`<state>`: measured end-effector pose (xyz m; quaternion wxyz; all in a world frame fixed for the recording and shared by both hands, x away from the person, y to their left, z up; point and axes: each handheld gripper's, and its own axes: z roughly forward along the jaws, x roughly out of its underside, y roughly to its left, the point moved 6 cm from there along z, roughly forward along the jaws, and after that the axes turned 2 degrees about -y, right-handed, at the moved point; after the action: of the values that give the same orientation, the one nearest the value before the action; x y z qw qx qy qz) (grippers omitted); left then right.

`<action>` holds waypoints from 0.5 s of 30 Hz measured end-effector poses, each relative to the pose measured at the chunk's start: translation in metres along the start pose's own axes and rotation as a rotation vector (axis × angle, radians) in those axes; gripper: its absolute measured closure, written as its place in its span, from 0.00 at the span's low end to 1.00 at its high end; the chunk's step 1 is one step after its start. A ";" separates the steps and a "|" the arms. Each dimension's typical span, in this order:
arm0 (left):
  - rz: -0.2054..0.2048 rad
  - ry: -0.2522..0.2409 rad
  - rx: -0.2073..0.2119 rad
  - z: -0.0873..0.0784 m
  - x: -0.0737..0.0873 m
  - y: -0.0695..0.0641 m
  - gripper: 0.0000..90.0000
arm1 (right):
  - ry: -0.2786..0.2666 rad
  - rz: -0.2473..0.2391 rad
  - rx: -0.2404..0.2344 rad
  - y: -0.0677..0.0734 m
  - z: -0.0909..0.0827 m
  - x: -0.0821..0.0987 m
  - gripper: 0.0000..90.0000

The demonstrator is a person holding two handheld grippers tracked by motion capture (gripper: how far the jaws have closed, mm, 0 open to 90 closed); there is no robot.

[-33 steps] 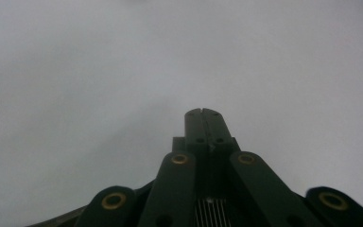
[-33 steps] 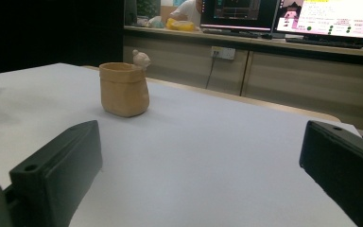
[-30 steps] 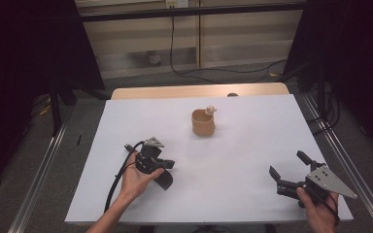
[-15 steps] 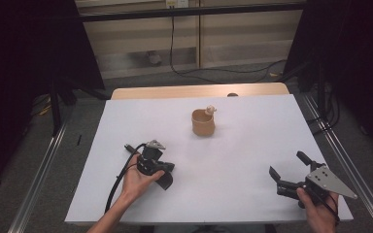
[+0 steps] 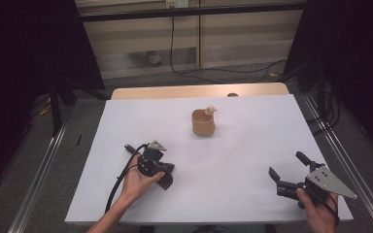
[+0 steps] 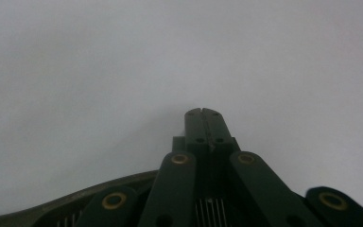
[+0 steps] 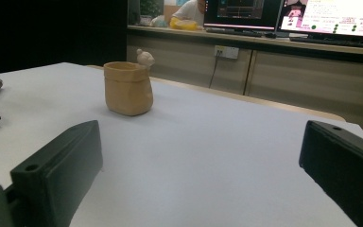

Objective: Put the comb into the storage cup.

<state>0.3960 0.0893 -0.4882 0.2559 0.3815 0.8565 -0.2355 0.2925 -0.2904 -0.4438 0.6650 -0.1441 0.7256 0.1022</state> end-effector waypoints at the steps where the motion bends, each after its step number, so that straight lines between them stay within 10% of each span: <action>1: 0.002 0.004 0.000 0.000 0.000 0.000 1.00 | 0.001 0.001 0.000 0.000 0.000 0.000 0.00; 15: 0.004 0.007 -0.003 -0.002 0.002 -0.002 1.00 | 0.003 0.000 -0.001 0.000 0.000 0.000 0.00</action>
<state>0.3927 0.0900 -0.4874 0.2541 0.3838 0.8568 -0.2325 0.2928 -0.2906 -0.4442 0.6638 -0.1447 0.7266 0.1022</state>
